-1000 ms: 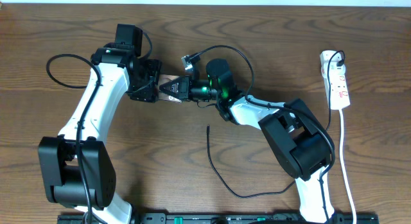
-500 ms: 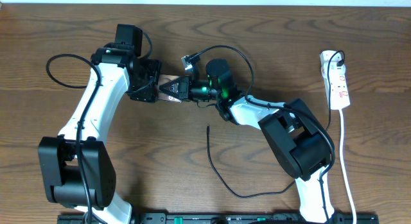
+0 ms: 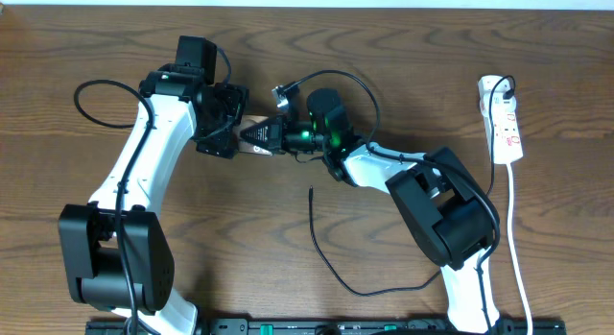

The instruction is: Plug charger to phone and switch on socket

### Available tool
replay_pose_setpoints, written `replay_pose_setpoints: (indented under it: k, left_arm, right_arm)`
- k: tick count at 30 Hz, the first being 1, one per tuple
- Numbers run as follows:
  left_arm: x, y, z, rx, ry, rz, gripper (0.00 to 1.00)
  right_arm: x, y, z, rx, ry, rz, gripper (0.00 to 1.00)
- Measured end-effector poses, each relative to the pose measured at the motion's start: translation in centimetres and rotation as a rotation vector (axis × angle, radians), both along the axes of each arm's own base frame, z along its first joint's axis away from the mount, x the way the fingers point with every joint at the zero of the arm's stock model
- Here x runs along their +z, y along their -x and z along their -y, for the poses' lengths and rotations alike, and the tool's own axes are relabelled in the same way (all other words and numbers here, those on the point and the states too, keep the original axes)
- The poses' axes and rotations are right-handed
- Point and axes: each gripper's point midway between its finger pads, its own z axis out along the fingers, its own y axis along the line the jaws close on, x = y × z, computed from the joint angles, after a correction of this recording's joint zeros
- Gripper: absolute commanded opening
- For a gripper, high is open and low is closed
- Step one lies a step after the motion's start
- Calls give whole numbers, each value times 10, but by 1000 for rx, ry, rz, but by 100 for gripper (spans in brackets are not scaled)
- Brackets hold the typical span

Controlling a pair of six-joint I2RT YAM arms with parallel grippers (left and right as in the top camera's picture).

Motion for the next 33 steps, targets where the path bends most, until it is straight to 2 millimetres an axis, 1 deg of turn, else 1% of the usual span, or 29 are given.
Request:
replay_pose_setpoints:
  k: [3, 7, 11, 14, 18, 21, 24, 26, 28, 31, 33]
  left_arm:
    - [1, 0, 3, -27, 9, 9, 90]
    - [6, -6, 12, -112, 46, 58, 90]
    - [16, -15, 23, -266, 105, 159, 90]
    - [27, -25, 25, -388, 138, 266, 90]
    - [34, -32, 13, -474, 141, 351, 90]
    - [37, -34, 0, -488, 145, 383, 90]
    - [42, -41, -11, -486, 149, 427, 91]
    - [47, -49, -17, -482, 143, 470, 90]
    - [52, -57, -20, -479, 134, 515, 90]
    - [61, -69, -21, -469, 126, 575, 90]
    - [68, -78, -21, -449, 126, 613, 91]
  right_arm:
    - [-7, -4, 6, -13, 21, -26, 1]
    - [-10, -16, 19, -42, 29, -25, 1]
    - [-12, -36, 41, -94, 34, -33, 1]
    - [-13, -54, 63, -153, 30, -74, 1]
    - [-13, -77, 93, -250, 0, -196, 1]
    - [-13, -92, 115, -334, -40, -336, 1]
    - [-11, -103, 130, -402, -93, -476, 1]
    - [-4, -108, 133, -428, -144, -552, 1]
    - [7, -110, 130, -431, -199, -589, 1]
    - [29, -110, 118, -411, -289, -613, 2]
    - [45, -108, 108, -394, -345, -590, 2]
